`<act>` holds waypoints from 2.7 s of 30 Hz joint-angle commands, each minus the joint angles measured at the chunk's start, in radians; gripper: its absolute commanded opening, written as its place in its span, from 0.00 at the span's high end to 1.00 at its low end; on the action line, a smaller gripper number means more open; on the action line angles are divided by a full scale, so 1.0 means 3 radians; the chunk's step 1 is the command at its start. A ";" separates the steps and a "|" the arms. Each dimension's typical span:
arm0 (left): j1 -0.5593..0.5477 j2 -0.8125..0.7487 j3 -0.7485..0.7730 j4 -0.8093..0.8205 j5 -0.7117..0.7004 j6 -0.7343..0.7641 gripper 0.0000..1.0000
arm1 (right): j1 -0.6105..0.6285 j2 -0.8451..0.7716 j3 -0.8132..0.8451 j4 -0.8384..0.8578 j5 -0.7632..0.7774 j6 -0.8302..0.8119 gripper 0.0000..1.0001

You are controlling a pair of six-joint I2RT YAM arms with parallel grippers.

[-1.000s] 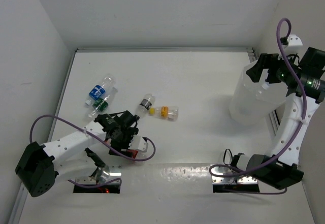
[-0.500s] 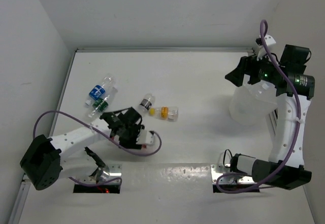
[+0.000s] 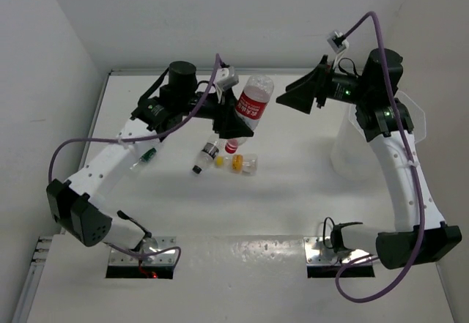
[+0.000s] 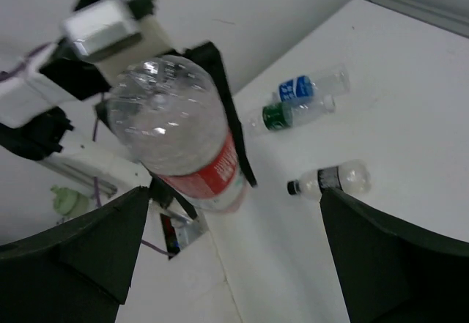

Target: Put the plastic bottles in the bin

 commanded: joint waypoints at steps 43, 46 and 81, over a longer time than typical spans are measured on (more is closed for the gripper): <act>0.0845 0.0268 -0.0141 0.0771 0.0377 -0.1299 0.00 | -0.0115 0.0529 0.0646 0.0887 0.0072 0.0762 0.85; 0.1138 0.0268 -0.0136 0.0188 -0.0327 -0.0763 0.00 | -0.0968 0.0574 0.1009 0.0948 0.0067 0.0881 0.85; 0.1849 0.1142 -0.0984 -0.0714 -0.3690 0.0834 0.00 | -0.2112 0.0825 0.1245 -0.1751 0.1483 -0.2156 0.82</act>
